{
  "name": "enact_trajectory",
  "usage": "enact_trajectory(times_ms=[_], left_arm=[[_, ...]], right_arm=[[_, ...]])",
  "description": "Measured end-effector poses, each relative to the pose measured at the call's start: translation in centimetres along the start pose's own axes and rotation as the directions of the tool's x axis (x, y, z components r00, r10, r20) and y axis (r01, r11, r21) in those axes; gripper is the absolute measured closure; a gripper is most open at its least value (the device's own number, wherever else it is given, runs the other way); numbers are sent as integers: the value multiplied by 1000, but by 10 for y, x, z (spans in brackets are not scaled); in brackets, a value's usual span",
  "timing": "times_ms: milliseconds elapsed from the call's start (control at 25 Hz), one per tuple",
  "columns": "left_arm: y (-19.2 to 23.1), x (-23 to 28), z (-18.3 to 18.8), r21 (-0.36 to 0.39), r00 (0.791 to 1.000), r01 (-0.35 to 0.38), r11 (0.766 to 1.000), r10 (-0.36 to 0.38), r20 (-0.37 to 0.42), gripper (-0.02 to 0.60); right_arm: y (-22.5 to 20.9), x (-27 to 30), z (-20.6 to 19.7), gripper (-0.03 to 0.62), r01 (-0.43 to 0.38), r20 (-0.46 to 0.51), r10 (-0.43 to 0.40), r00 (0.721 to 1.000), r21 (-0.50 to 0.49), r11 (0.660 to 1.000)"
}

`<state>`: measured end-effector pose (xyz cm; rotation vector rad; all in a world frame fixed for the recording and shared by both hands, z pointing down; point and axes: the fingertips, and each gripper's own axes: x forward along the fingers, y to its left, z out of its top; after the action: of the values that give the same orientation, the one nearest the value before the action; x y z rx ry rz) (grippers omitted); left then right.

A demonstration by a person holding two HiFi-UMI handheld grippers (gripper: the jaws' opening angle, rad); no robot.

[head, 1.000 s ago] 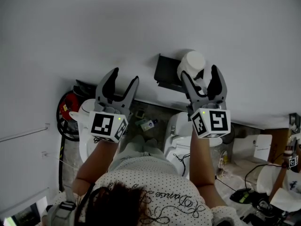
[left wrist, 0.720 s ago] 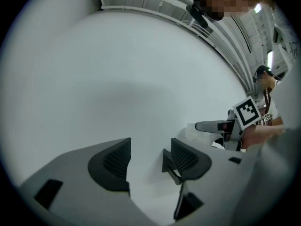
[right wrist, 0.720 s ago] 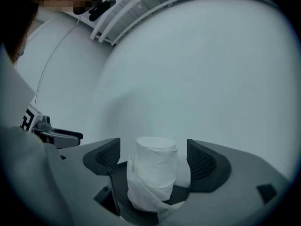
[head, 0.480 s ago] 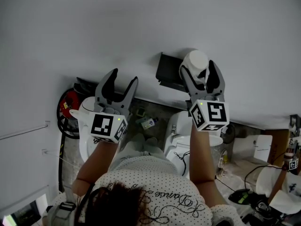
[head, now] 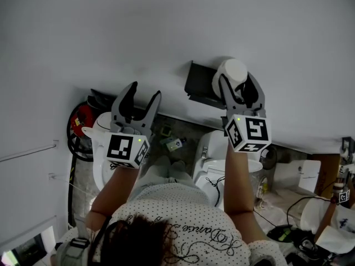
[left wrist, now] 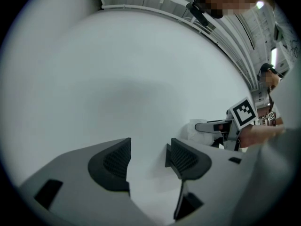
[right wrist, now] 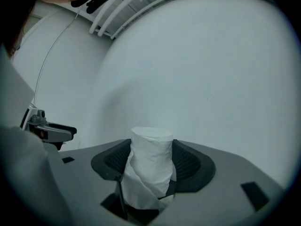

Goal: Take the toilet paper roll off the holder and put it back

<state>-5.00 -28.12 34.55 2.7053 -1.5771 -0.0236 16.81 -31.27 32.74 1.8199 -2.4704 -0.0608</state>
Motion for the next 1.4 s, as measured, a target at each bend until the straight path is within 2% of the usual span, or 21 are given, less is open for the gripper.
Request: enact_trajectory(times_ms=[400, 960, 1400], left_arm=[[2, 3, 5, 16, 1000, -2, 1000, 2, 15, 328], [4, -4, 15, 15, 999, -2, 1000, 2, 44, 328], [-5, -9, 21, 18, 998, 27, 999, -28, 54, 328]], right_arm=[[-2, 1, 2, 322, -7, 9, 7, 1000, 15, 1000], [-4, -18, 36, 324, 14, 66, -13, 998, -21, 1000], [5, -43, 59, 324, 12, 110, -7, 994, -43, 999]])
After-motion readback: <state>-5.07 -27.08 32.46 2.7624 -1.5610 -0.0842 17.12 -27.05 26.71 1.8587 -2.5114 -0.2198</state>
